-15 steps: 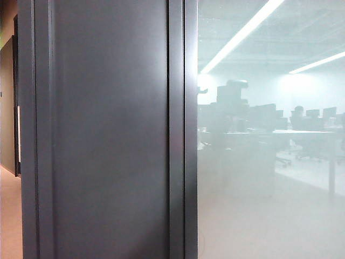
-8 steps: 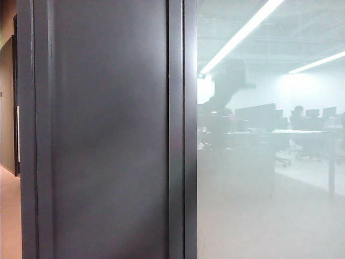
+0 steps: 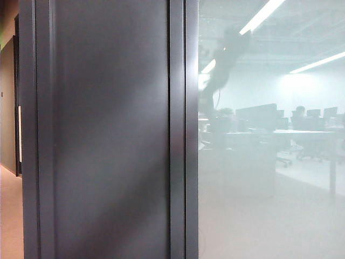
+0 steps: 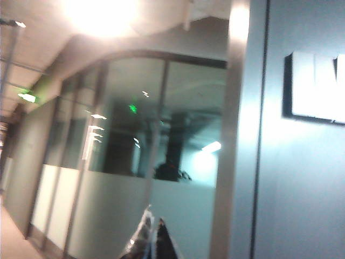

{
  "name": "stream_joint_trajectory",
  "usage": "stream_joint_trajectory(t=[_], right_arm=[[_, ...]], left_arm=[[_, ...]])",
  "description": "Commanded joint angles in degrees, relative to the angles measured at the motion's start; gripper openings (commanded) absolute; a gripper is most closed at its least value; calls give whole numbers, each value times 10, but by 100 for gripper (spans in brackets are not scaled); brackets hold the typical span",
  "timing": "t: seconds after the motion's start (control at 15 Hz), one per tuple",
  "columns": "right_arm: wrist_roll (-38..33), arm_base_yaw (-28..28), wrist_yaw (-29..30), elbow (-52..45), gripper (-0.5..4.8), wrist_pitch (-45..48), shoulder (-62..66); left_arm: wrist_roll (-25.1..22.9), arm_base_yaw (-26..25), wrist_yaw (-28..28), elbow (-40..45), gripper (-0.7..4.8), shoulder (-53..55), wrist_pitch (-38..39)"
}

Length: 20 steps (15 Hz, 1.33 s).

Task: Raise the arm to find the leftmost switch on the wall and turn on the lights.

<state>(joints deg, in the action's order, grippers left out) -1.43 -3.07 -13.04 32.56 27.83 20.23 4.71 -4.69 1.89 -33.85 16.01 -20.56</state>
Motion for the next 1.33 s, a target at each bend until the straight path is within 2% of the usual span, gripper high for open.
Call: stream_joint_trajectory(t=[0.07, 0.2, 0.4, 0.53, 0.73, 0.87, 1.0, 1.07, 1.13, 1.33], right_arm=[[2, 0, 16, 90, -1, 7, 112], [2, 0, 42, 178, -1, 7, 203], [2, 0, 45, 299, -1, 7, 300], [2, 0, 102, 381, -1, -13, 343], [1, 0, 168, 466, -1, -89, 379], [-2, 0, 306, 478, -1, -81, 384], [-3, 0, 469, 479, -1, -75, 384], [-5, 0, 527, 481, -1, -76, 385], [-13, 0, 554, 485, -1, -81, 385], [-21, 0, 575, 496, -1, -83, 386]], left_arm=[[2, 0, -50, -97, -6, 111, -3], [2, 0, -73, -177, -6, 210, -4], [2, 0, -87, -256, -6, 306, -41], [2, 0, -101, -310, -6, 350, -43], [2, 0, -137, -346, -6, 377, -63], [2, 0, -150, -348, -6, 376, -66], [2, 0, -176, -347, -5, 377, -65], [2, 0, -176, -347, -5, 377, -68], [2, 0, -177, -347, -6, 377, -70], [12, 0, -213, -347, -5, 377, -124]])
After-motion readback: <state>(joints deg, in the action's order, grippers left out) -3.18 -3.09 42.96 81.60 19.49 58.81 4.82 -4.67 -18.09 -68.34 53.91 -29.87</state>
